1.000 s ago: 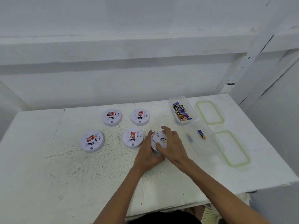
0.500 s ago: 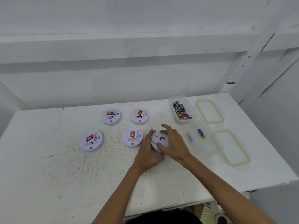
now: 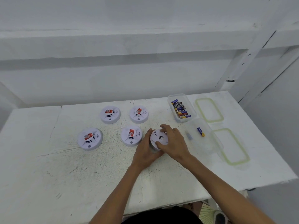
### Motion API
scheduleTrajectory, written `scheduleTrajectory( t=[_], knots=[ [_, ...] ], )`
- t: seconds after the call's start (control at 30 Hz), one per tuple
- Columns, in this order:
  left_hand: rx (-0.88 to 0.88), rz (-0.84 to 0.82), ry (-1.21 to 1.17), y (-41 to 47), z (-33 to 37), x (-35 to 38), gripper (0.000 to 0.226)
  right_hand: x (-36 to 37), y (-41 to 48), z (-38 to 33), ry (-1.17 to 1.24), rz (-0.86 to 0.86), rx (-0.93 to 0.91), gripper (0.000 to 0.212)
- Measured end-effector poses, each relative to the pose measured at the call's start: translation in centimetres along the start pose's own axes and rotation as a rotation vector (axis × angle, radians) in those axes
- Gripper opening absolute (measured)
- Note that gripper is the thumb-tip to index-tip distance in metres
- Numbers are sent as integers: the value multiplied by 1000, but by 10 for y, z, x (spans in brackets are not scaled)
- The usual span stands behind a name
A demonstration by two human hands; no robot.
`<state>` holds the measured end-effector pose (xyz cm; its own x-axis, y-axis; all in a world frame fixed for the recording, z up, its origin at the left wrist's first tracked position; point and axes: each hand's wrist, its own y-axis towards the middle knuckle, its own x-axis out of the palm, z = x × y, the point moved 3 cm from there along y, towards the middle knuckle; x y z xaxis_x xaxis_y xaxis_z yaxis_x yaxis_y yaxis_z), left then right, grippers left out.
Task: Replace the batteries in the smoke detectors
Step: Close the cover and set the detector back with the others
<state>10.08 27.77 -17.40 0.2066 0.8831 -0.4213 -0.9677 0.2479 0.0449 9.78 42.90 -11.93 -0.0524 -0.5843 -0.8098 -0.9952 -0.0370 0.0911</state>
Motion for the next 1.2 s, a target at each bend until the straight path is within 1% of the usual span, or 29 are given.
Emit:
scheduleTrajectory(
  t=[0.2,0.27,0.33,0.37,0.43,0.53,0.6,0.67,0.73,0.8,0.87,0.93,1.03,1.13,1.2],
  knots=[
    [7,-6,-18,-1,5,-3,88,0,-2,-4,3,14,2,68],
    [3,-1,-23,-2,5,-2,93,-6,-1,1,56,31,6,61],
    [-5,4,-10,-2,5,-1,102,-15,-3,9,127,118,-7,44],
    [-8,9,-9,-2,5,0,106,-19,-5,13,138,161,-30,39],
    [-10,26,-8,-1,7,-1,110,-23,-13,18,137,193,-99,44],
    [-29,57,-38,0,7,-4,101,-16,-27,26,174,125,-157,54],
    [-55,70,-85,0,7,-5,96,-10,-33,31,216,77,-165,50],
    [-58,87,-103,-1,9,-8,91,-5,-38,36,268,77,-189,42],
    [-7,91,-102,-3,12,-10,82,-4,-39,36,317,102,-135,37],
    [49,67,-100,-5,17,-11,69,-6,-37,33,404,128,-2,37],
    [82,50,-69,-4,19,-10,61,-7,-34,29,462,142,84,30],
    [104,52,-21,-2,19,-9,63,-7,-31,25,529,148,138,25],
    [104,76,-16,-2,16,-9,70,-4,-27,21,645,137,219,26],
    [65,104,-62,-1,17,-8,66,0,-22,16,711,102,278,30],
    [37,112,-65,0,14,-7,65,4,-21,15,752,87,310,27]
  ],
)
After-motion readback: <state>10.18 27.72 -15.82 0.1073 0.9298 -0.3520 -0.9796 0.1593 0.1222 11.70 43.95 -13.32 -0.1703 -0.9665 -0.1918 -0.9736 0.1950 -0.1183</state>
